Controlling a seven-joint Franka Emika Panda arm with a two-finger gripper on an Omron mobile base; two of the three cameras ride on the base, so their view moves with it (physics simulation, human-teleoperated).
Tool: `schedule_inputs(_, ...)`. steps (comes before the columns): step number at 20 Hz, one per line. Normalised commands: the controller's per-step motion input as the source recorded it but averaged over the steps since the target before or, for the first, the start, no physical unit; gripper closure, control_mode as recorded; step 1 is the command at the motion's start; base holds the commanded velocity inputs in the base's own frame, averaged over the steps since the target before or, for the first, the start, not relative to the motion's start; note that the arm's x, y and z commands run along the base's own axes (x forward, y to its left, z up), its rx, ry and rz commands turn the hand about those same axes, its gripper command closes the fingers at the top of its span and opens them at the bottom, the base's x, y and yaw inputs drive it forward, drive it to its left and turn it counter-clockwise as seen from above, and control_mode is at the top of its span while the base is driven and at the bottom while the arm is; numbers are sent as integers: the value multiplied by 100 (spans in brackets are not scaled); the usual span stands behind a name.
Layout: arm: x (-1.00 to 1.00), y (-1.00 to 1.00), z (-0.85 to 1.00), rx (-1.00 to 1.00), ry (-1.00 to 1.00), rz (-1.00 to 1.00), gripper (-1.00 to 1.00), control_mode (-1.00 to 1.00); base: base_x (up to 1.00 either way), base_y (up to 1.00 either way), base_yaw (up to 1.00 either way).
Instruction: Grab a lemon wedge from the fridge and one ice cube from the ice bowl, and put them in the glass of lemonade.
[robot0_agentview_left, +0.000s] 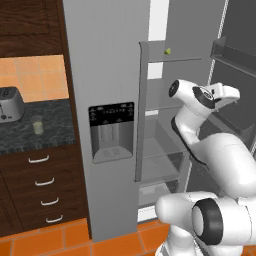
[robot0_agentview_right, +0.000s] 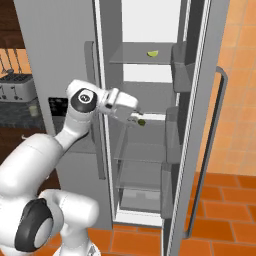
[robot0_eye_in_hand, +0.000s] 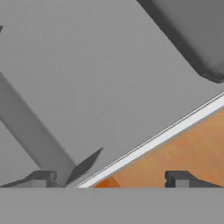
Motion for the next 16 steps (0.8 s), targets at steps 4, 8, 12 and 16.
schedule_inputs(4, -5, 85, 26, 6, -14, 23, -100, -100, 0, 0, 0)
schedule_inputs(8, 0, 92, 4, 13, -5, 36, -100, -100, 0, 0, 0)
schedule_inputs(12, 6, 89, -3, 25, -1, 50, -100, -100, 0, 0, 0)
schedule_inputs(16, 35, 73, -7, 28, 0, 67, -100, -100, 0, 0, 0)
